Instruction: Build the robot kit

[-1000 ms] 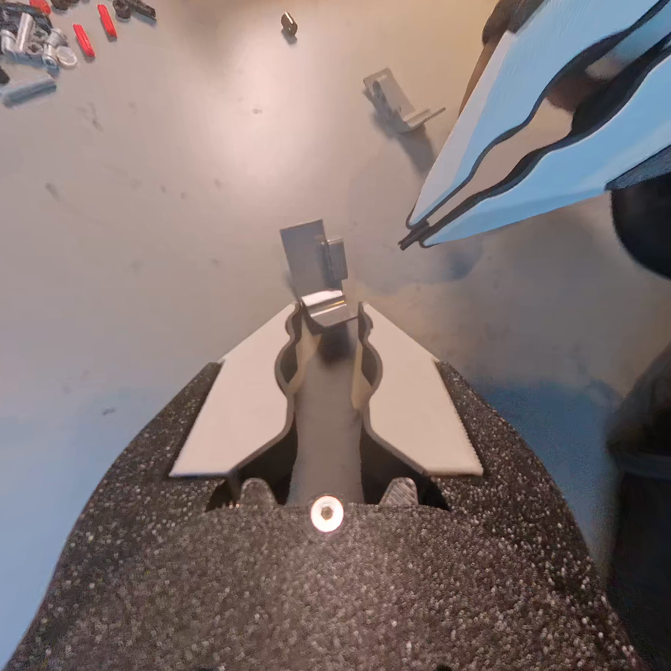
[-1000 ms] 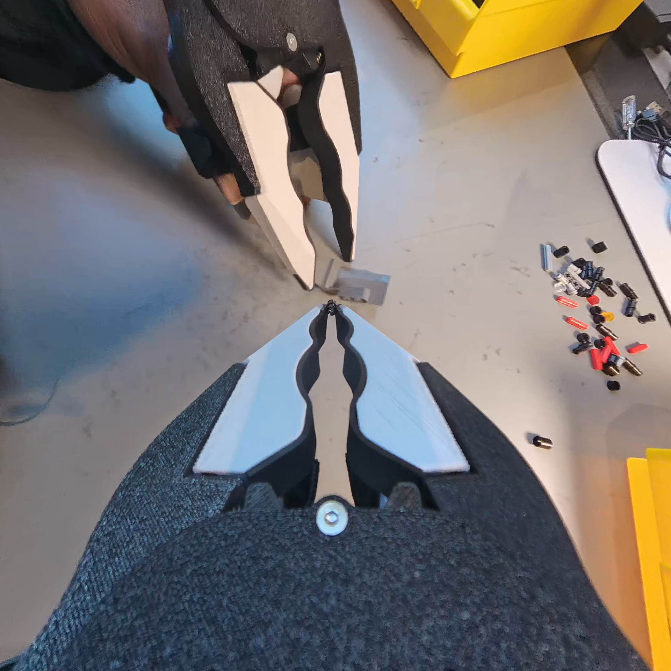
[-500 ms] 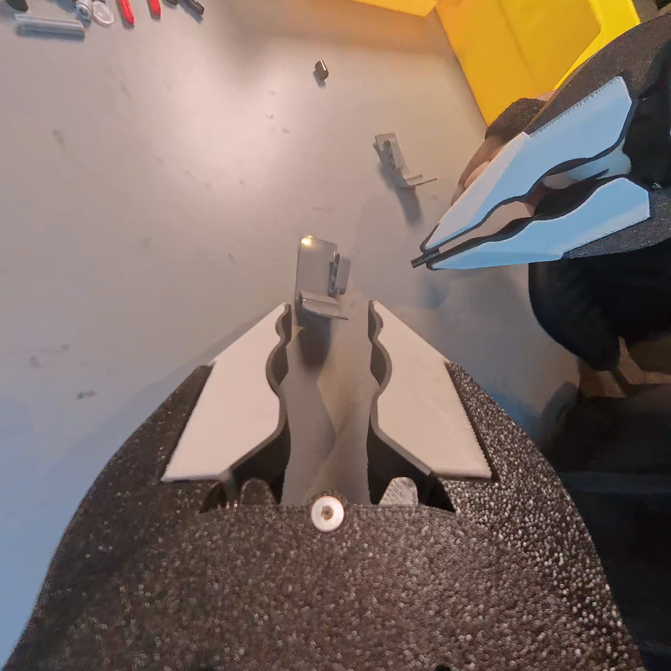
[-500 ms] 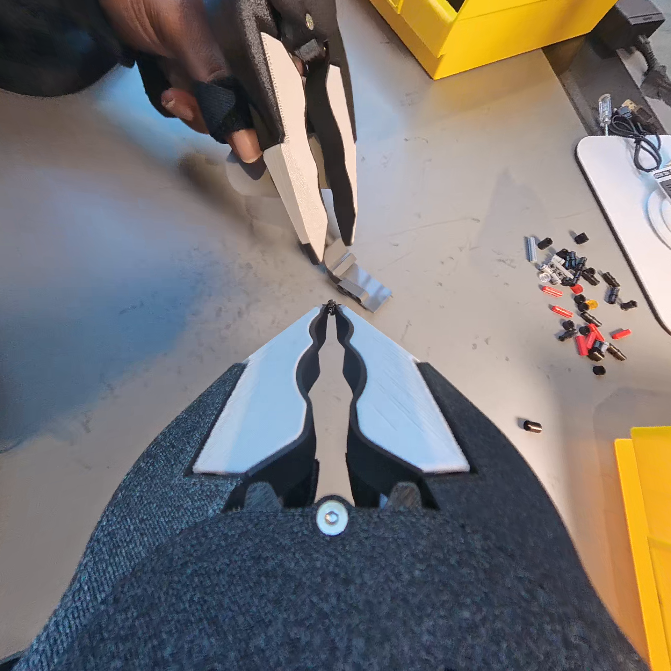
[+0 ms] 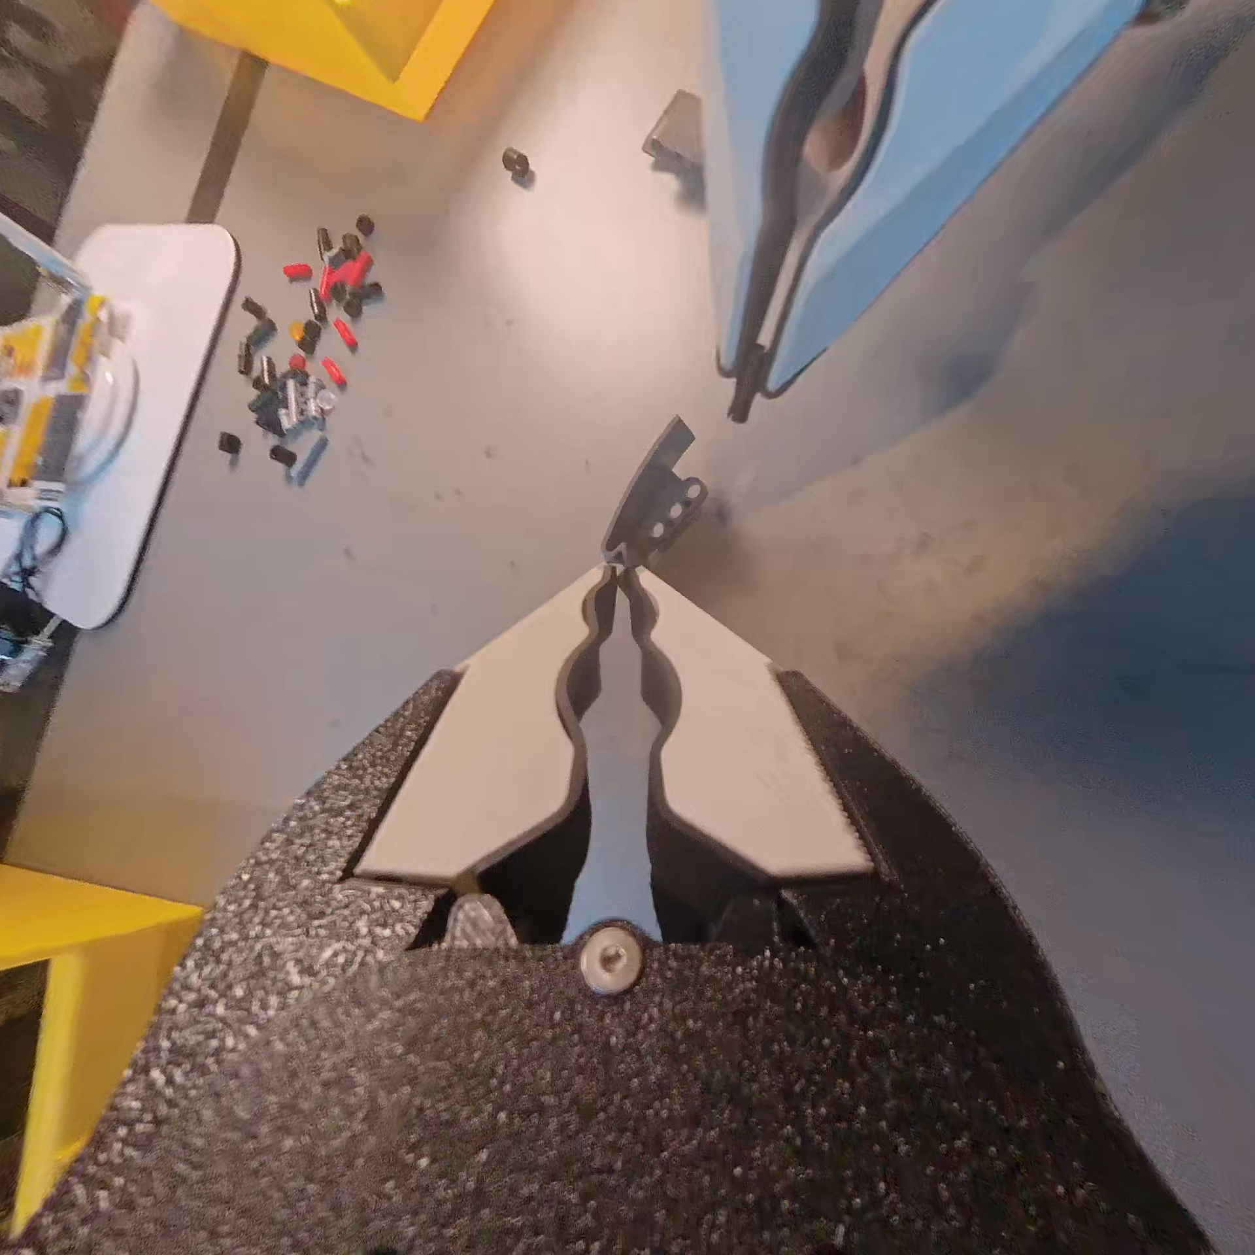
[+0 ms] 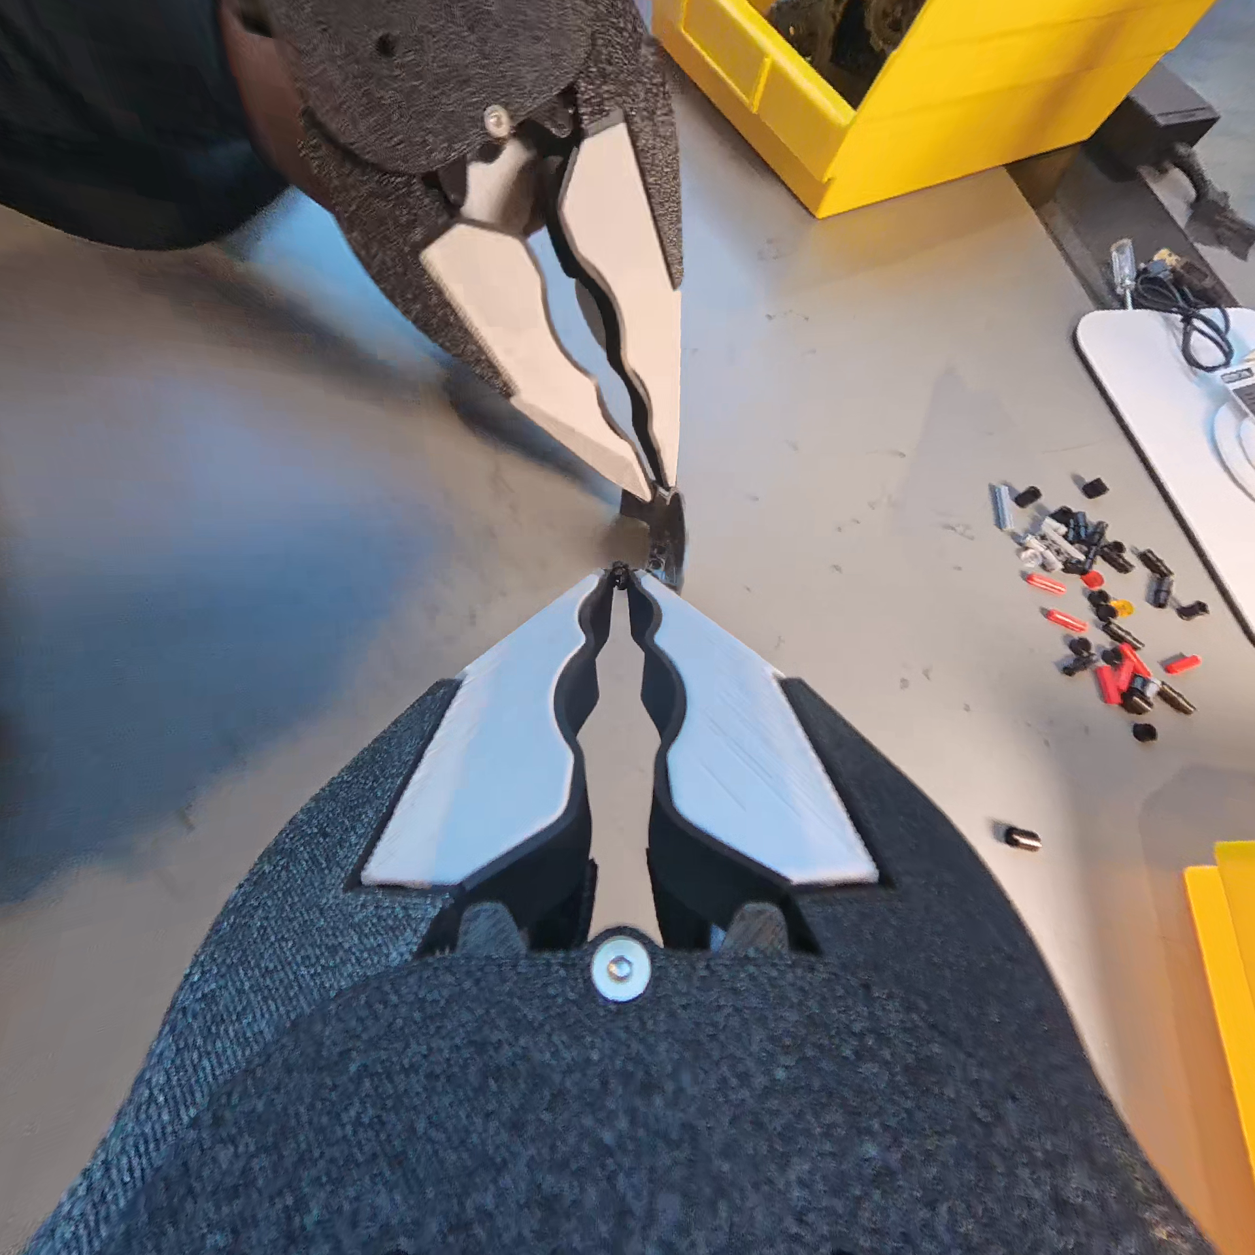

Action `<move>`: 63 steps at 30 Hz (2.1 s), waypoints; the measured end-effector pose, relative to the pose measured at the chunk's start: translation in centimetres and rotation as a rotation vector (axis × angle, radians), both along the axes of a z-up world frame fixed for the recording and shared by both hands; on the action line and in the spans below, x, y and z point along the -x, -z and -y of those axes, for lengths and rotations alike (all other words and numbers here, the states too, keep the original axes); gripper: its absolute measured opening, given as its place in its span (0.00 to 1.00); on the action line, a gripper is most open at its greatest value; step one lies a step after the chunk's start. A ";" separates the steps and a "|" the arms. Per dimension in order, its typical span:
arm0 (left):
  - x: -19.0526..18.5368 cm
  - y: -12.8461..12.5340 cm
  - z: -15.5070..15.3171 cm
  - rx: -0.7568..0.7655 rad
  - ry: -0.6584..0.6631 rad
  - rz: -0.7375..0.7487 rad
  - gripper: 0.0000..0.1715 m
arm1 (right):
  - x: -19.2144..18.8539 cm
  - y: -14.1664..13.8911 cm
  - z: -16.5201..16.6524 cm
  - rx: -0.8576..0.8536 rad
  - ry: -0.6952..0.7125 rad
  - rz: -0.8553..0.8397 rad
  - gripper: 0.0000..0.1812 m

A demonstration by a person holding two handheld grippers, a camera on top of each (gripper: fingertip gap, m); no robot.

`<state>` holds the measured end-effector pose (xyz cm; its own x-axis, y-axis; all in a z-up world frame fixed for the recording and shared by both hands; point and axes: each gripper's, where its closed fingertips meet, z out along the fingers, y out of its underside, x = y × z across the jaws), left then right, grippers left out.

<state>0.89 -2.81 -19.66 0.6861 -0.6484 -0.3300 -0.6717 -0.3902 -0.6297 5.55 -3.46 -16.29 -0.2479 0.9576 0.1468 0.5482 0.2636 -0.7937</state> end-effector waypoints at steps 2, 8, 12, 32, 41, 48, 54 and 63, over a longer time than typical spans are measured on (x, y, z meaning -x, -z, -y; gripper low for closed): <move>-0.3 -0.1 0.5 -0.058 0.032 -0.070 0.01 | 0.4 0.4 0.5 -0.004 -0.011 0.006 0.02; -1.3 -0.1 1.4 -0.017 0.027 0.051 0.02 | 1.0 2.5 0.5 -0.043 0.019 0.080 0.02; -1.7 -0.2 1.1 0.060 0.006 0.216 0.02 | 1.2 3.3 0.0 -0.081 0.047 0.126 0.02; -2.2 0.5 1.1 0.117 -0.052 0.263 0.04 | 1.1 3.8 -0.5 -0.223 -0.039 0.444 0.02; -2.0 0.8 1.4 0.149 -0.054 0.303 0.03 | 0.8 3.6 0.1 -0.280 -0.086 0.549 0.02; -1.5 0.6 1.4 0.135 -0.050 0.273 0.02 | 0.3 3.2 0.4 -0.306 -0.113 0.595 0.02; -1.5 0.5 1.6 0.142 -0.041 0.294 0.02 | 0.4 3.6 0.6 -0.297 -0.130 0.586 0.02; -1.6 0.3 1.8 0.213 -0.048 0.425 0.03 | 1.0 4.0 0.3 -0.327 -0.133 0.583 0.02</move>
